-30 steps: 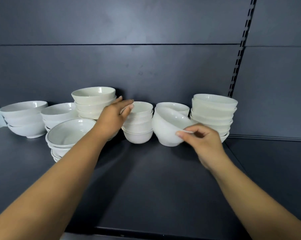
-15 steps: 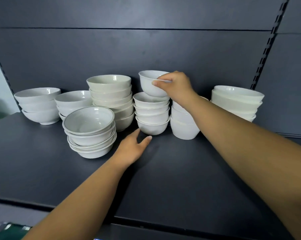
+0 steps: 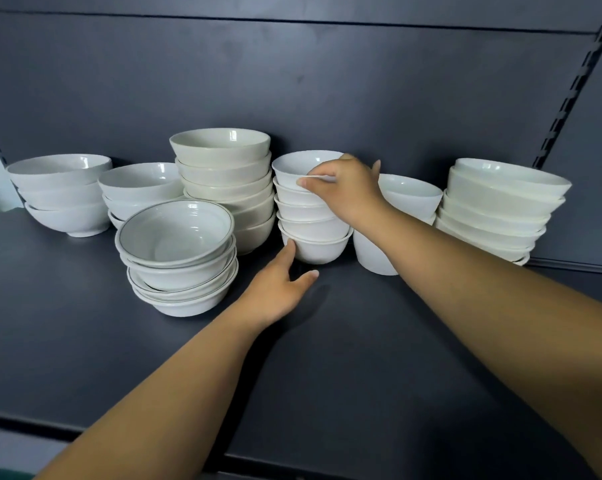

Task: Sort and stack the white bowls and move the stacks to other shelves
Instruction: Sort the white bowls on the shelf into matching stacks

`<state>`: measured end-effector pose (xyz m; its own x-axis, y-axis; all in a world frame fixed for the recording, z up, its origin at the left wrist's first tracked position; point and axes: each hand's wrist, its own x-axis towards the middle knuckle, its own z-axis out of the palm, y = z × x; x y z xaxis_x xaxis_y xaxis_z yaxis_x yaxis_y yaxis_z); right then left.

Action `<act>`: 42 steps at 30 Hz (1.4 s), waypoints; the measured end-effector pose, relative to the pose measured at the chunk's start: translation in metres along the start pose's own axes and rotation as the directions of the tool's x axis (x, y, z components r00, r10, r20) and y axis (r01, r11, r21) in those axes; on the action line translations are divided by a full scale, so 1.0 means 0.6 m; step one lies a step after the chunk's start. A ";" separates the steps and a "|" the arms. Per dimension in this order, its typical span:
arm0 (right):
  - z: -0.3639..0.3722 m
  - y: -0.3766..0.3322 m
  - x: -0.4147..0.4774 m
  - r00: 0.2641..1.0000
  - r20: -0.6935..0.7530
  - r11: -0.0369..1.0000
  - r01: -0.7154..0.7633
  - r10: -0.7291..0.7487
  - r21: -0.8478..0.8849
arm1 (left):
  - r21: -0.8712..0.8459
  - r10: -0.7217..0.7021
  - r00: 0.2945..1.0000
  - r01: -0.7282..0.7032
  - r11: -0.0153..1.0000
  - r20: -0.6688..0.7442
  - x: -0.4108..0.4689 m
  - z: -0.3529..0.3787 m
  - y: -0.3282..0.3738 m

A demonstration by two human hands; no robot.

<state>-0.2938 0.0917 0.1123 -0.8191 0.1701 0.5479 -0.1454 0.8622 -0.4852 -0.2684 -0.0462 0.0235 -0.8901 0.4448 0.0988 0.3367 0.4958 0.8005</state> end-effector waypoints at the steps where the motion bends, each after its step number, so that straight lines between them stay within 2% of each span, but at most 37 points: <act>1: 0.002 0.001 0.000 1.000 0.005 0.999 0.004 -0.004 -0.033 | 0.001 0.006 1.000 -0.006 1.000 0.005 0.001 0.000 0.000; 8: 0.000 0.003 -0.004 0.994 0.104 0.952 0.012 0.021 -0.305 | -0.015 0.003 1.000 -0.002 1.000 0.021 0.003 0.000 -0.006; 12: -0.011 0.001 -0.011 0.990 0.138 0.948 0.013 0.033 -0.319 | -0.038 -0.008 0.999 0.009 0.999 0.033 0.005 -0.001 -0.010; 15: -0.023 0.007 -0.027 0.996 0.033 0.970 0.091 -0.085 -0.226 | -0.039 -0.032 0.999 0.032 0.999 0.016 0.008 -0.005 -0.016; 18: -0.043 0.012 -0.068 0.964 -0.180 0.976 0.209 -0.196 0.059 | -0.099 0.033 0.999 -0.033 0.995 0.007 0.009 -0.007 -0.021; 20: -0.060 0.020 -0.107 0.949 -0.230 0.954 0.255 -0.216 0.157 | -0.127 0.062 0.998 -0.064 0.990 -0.021 0.006 -0.006 -0.019; 23: -0.085 0.046 -0.172 0.974 -0.130 0.962 0.207 -0.186 0.178 | -0.111 0.023 0.990 -0.039 0.993 -0.142 -0.003 -0.003 -0.012; 25: -0.104 0.075 -0.211 0.990 -0.051 0.982 0.134 -0.128 0.135 | -0.054 0.056 0.984 -0.066 0.996 -0.170 -0.014 0.005 -0.004; 28: -0.132 0.119 -0.253 0.995 0.096 0.996 0.000 -0.009 0.090 | 0.103 0.135 0.985 -0.124 0.987 -0.104 -0.036 0.018 0.016; 30: -0.150 0.139 -0.276 0.985 0.170 0.999 -0.036 0.028 0.039 | 0.235 0.196 0.980 -0.187 0.954 -0.016 -0.053 0.024 0.031; 33: -0.155 0.156 -0.304 0.958 0.286 0.999 0.009 0.001 -0.031 | 0.413 0.242 0.968 -0.246 0.877 0.064 -0.085 0.027 0.044; 38: -0.148 0.128 -0.323 0.873 0.485 0.993 0.100 -0.060 -0.058 | 0.493 0.307 0.951 -0.281 0.824 0.029 -0.161 0.015 0.029; 42: -0.129 0.082 -0.337 0.834 0.534 0.976 0.206 -0.140 -0.067 | 0.518 0.241 0.970 -0.185 0.835 -0.042 -0.222 -0.014 -0.010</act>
<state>-0.0922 0.1366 0.0306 -0.9590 -0.2333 0.1607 -0.2738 0.9087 -0.3151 -0.1542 -0.1150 0.0108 -0.7947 0.5198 0.3135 0.6053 0.7180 0.3438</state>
